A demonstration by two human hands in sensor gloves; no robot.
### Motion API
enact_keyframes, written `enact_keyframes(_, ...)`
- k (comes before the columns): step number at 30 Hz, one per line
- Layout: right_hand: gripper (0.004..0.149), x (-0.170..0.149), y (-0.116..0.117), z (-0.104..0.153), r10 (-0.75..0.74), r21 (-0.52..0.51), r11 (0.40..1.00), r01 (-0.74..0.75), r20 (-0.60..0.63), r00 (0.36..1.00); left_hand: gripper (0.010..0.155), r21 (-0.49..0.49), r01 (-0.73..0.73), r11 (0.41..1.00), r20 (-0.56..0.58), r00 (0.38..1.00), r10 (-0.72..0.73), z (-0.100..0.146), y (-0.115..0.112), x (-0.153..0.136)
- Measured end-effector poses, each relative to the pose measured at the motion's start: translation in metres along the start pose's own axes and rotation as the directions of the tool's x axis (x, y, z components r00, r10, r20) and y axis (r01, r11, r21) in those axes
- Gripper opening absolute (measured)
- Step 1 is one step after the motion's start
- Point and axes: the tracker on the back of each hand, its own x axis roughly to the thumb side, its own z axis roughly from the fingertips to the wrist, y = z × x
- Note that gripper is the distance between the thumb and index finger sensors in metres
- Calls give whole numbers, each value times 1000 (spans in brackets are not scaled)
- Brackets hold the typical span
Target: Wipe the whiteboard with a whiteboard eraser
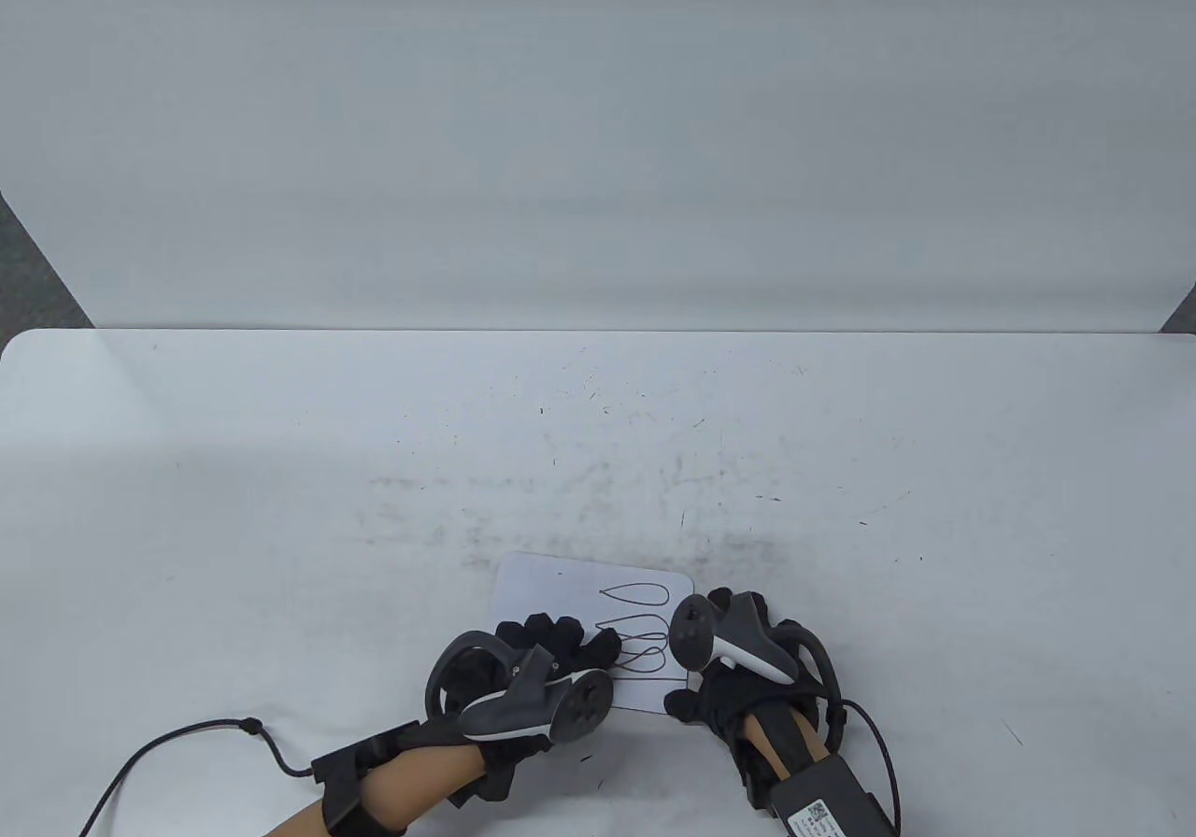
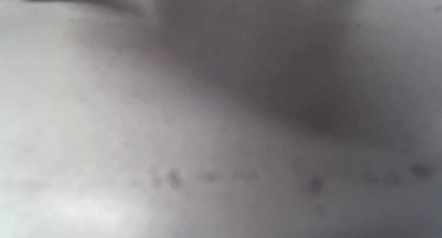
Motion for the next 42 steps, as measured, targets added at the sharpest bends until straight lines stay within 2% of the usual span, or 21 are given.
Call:
enact_keyframes(6, 88, 0, 0, 0, -1, -2, 1000, 1, 0, 1000, 77, -37, -23, 999, -60, 998, 20, -16, 1, -14)
enact_keyframes(16, 88, 0, 0, 0, -4, -10, 1000, 4, -2, 1000, 76, -84, -39, 996, -255, 967, 16, -84, 4, -52)
enact_keyframes(20, 89, 0, 2, 0, -23, -4, 1000, 23, 7, 1000, 76, -82, -21, 996, -274, 962, -2, -96, 5, -52)
enact_keyframes(26, 91, -1, 2, 0, -36, -34, 999, 37, 17, 999, 77, -84, 9, 996, -215, 976, -27, -77, 4, -43)
enact_keyframes(29, 91, -1, 2, 0, -33, -38, 999, 33, 17, 999, 77, -63, 49, 997, -149, 987, -58, -59, 4, -32)
enact_keyframes(36, 91, -1, 2, 0, -27, -42, 999, 27, 16, 1000, 78, -49, 11, 999, -37, 999, -13, -16, 2, -5)
enact_keyframes(39, 91, -1, 2, 0, -28, -43, 999, 28, 18, 999, 78, -38, 3, 999, -5, 1000, -3, -7, 3, 4)
enact_keyframes(42, 91, -1, 2, 0, -29, -46, 998, 30, 22, 999, 78, 0, 19, 1000, -21, 1000, -19, -5, 2, 5)
